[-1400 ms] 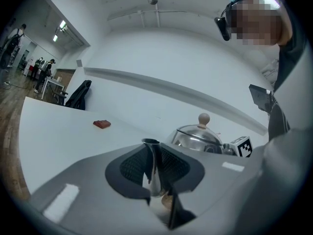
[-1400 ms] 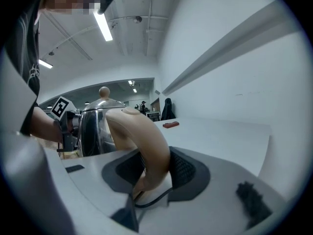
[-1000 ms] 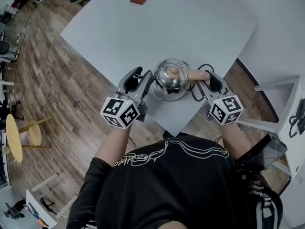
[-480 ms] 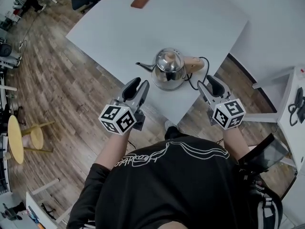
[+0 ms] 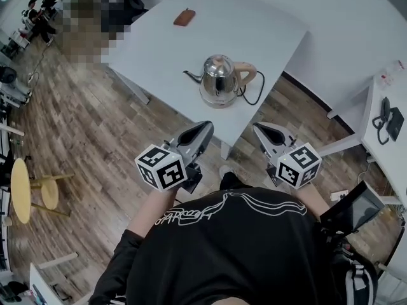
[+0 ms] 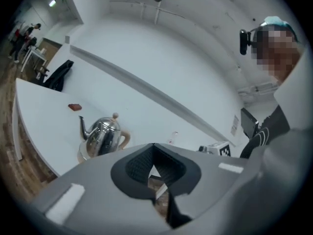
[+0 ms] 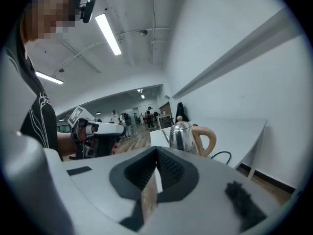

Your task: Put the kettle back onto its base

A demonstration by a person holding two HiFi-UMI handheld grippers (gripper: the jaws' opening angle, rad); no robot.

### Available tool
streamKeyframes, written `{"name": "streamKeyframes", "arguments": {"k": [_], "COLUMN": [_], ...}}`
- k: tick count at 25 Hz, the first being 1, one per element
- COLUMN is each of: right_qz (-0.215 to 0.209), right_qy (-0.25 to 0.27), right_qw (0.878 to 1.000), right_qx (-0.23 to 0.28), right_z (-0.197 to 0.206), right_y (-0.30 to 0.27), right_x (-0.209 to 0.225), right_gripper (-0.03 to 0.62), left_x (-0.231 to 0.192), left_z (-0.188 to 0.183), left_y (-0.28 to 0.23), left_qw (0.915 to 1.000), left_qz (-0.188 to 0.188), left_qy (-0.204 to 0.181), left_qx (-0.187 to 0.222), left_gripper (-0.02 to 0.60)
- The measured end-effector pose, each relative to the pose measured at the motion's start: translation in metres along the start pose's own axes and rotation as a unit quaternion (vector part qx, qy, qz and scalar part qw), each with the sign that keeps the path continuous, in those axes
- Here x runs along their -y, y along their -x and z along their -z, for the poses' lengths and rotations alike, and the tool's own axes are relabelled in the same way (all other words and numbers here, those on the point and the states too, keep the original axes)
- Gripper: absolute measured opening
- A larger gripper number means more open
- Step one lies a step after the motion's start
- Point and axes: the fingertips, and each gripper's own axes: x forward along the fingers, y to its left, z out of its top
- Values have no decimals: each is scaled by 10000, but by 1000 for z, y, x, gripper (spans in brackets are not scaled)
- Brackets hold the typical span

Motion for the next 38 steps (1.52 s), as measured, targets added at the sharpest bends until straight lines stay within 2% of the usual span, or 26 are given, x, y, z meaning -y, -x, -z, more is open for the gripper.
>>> {"name": "streamKeyframes", "arguments": {"k": [4,8,12,16,23,38], "right_qz": [-629,-720,-799,-685,-515,-467], "right_qy": [-398,-412,-656,-476,-416,-484], "right_qw": [9960,9943,9918,9945,9968,9963], "right_qx": [-496,-672,-752,-628,-452,-527], "right_z": [10,21,35,34,28,37], "right_y": [20,41,51,60,67,64], "right_x": [-54,-86,-105,-117,-115,-120], "right_gripper": [6,6,6,6,5,5], "left_x": [52,86,105,114,129,119], "left_z": [20,39,52,65,70,68], "left_y": [13,34,49,57,62,66], "left_qw": [9960,9917,9907,9902,9872,9919], "left_qz": [346,439,435,547,566,524], "left_qy": [-570,-725,-791,-633,-892,-490], "left_qx": [-596,-969,-1016,-1115,-1195,-1048], "left_gripper": [5,5,5,5,5,5]}}
